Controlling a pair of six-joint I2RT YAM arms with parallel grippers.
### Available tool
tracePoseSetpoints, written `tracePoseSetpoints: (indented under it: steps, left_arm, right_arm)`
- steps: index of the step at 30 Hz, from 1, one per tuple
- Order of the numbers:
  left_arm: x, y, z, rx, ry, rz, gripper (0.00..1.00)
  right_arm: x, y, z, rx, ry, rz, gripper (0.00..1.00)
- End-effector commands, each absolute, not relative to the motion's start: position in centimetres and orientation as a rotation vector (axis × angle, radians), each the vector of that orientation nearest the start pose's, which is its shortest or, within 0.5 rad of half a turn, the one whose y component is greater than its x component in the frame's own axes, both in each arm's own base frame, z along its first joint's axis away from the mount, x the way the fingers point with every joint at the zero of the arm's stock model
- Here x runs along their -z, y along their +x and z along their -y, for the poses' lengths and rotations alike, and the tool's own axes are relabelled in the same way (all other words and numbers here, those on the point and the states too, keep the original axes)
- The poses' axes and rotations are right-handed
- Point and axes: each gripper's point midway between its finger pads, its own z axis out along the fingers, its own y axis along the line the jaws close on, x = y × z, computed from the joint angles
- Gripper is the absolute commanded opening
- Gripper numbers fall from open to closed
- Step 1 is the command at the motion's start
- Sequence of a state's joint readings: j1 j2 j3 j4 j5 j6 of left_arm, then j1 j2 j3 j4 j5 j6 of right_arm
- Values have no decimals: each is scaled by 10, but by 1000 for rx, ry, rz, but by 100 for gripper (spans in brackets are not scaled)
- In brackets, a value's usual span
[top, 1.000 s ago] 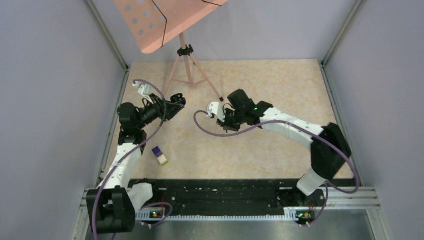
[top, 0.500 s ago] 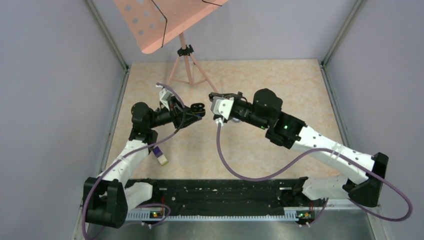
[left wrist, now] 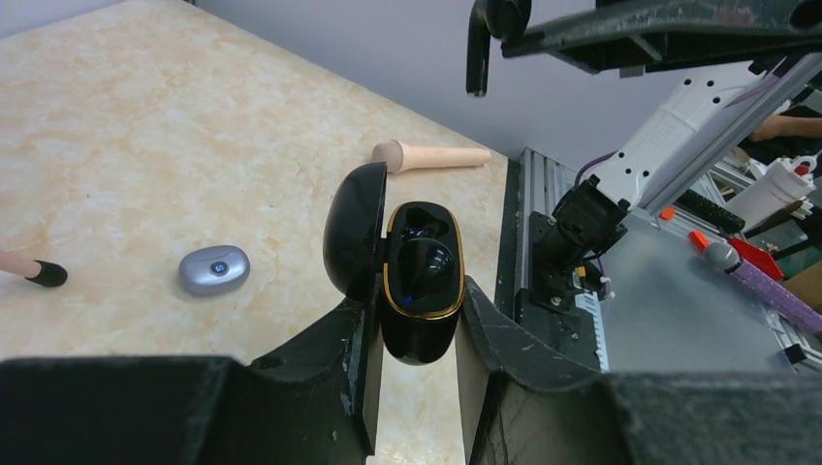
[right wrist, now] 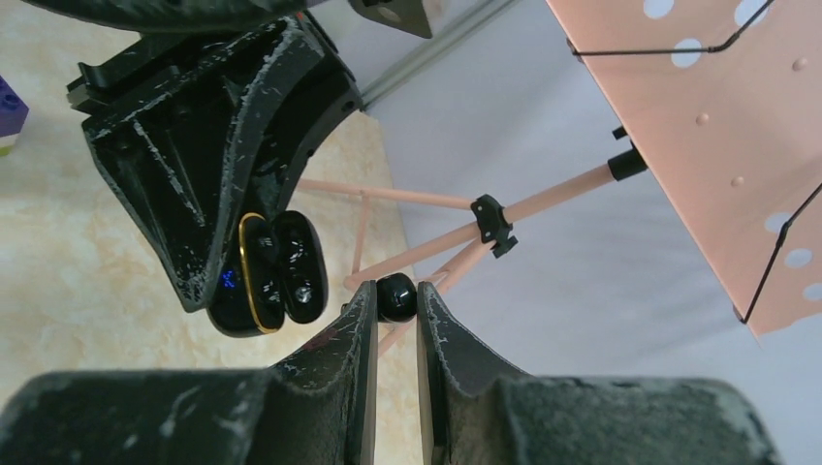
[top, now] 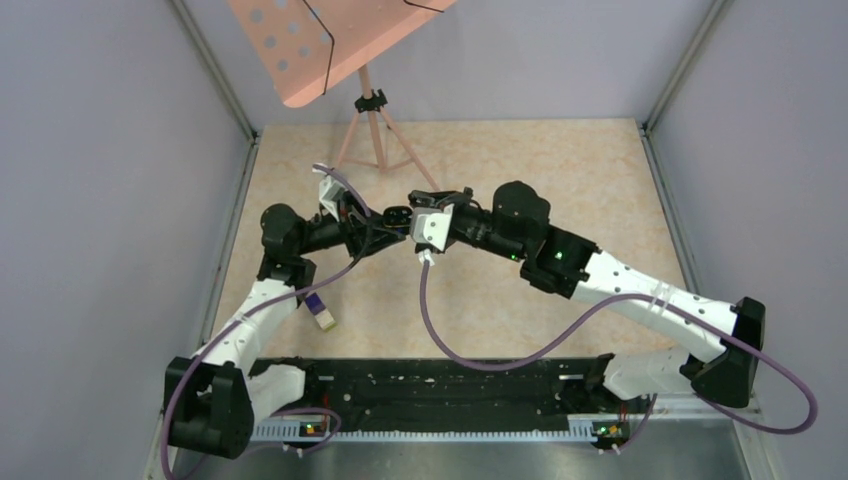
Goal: Insert the wireless bluetooth earbuds into the charging case
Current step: Place the earbud in the charging case.
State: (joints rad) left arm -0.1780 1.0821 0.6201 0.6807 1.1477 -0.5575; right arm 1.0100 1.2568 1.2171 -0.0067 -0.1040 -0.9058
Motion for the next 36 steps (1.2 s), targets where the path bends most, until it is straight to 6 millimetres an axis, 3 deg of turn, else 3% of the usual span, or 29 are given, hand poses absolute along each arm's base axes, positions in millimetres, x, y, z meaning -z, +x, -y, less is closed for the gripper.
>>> tracePoseSetpoints:
  steps: [1,27,36]
  left_arm:
    - [-320,230,216,1315,822,-1323,0]
    - [-329,225,214,1318,816,-1299,0]
    - [-328,229,214,1314,795,-1308,0]
  right_arm:
    - [-386,230,-371,-168,-1377,-769,0]
    - [-355,228,-383,-130,-1475,-718,0]
    - [-353,226,-382,-121,-1486,-709,0]
